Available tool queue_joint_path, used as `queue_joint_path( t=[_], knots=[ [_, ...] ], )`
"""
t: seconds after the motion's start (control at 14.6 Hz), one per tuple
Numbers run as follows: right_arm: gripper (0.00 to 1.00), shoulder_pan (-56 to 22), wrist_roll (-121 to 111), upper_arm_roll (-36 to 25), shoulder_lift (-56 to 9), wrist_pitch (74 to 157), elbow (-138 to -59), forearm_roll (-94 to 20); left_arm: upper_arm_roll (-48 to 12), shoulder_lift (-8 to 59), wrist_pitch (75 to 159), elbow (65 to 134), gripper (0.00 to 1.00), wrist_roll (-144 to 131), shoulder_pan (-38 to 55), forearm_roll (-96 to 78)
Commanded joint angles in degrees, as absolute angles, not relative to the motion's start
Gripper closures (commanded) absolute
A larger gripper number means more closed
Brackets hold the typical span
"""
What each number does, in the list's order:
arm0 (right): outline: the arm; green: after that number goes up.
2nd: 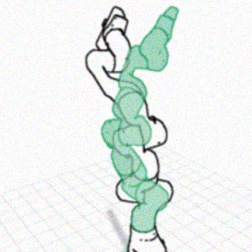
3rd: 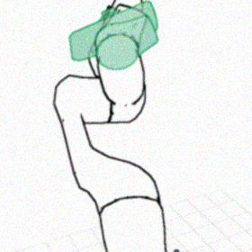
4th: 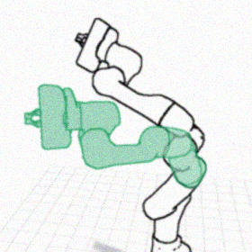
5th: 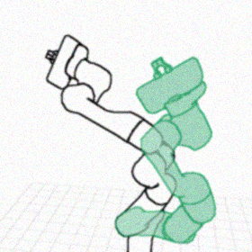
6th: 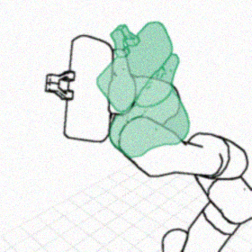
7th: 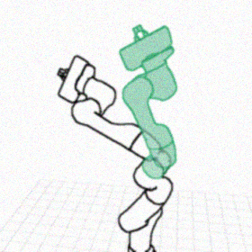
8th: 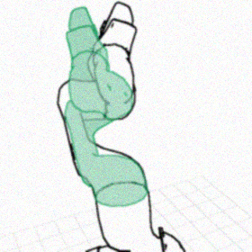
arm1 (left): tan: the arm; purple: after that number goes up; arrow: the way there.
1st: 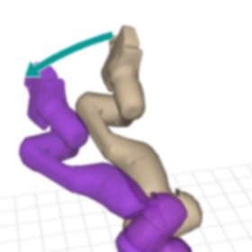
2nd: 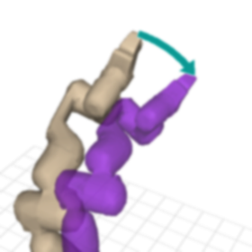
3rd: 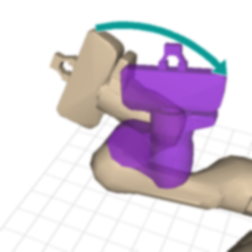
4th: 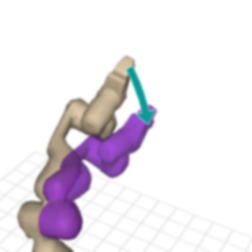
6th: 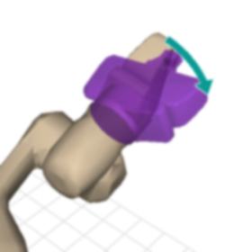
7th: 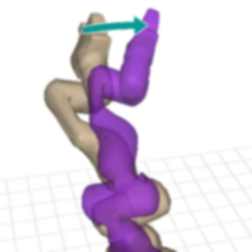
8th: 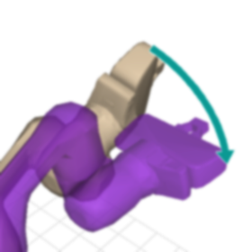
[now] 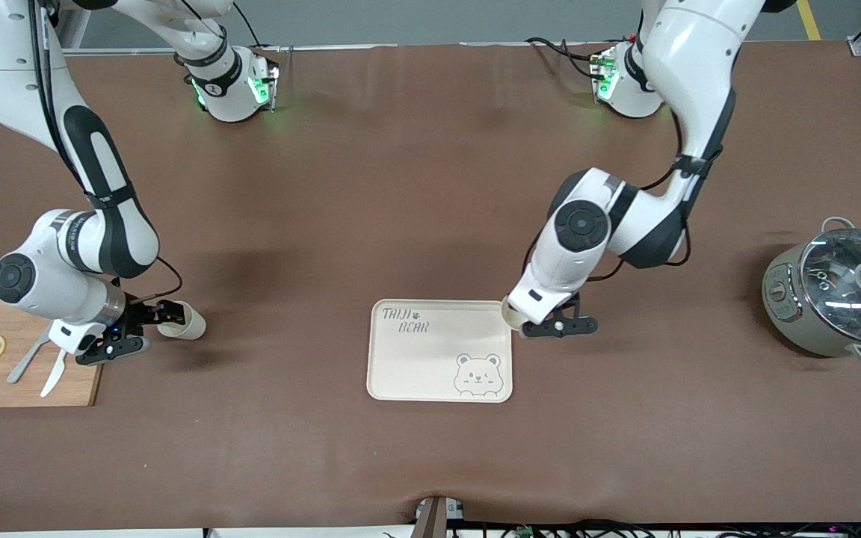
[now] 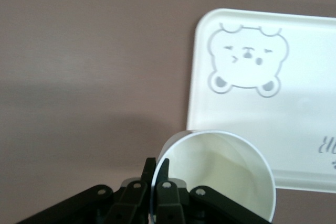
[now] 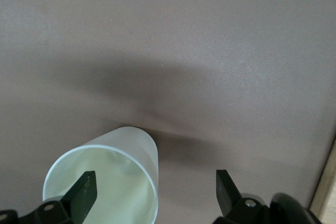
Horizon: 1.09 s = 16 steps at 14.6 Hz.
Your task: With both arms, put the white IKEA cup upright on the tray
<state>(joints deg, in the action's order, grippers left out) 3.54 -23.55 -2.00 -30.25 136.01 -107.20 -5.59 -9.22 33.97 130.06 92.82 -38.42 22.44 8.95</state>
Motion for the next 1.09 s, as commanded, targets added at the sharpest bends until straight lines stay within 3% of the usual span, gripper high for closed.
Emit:
queue_joint_path(
  t=[0.0, 0.21, 1.03],
  knots=[
    [0.00, 3.7, -24.5, -2.1, -29.6, 137.1, -108.5, -6.7, -9.1, 39.5, 128.8, 85.4, 1.00, -40.9, 24.2, 10.1],
    [0.00, 3.7, -24.6, -2.1, -29.7, 138.0, -108.6, -6.7, -8.9, 42.7, 130.2, 81.8, 1.00, -40.8, 25.7, 10.2],
    [0.00, 3.6, -24.8, -2.2, -30.3, 140.7, -110.2, -6.5, -8.3, 46.2, 137.7, 82.0, 1.00, -40.3, 25.7, 11.5]
  ],
)
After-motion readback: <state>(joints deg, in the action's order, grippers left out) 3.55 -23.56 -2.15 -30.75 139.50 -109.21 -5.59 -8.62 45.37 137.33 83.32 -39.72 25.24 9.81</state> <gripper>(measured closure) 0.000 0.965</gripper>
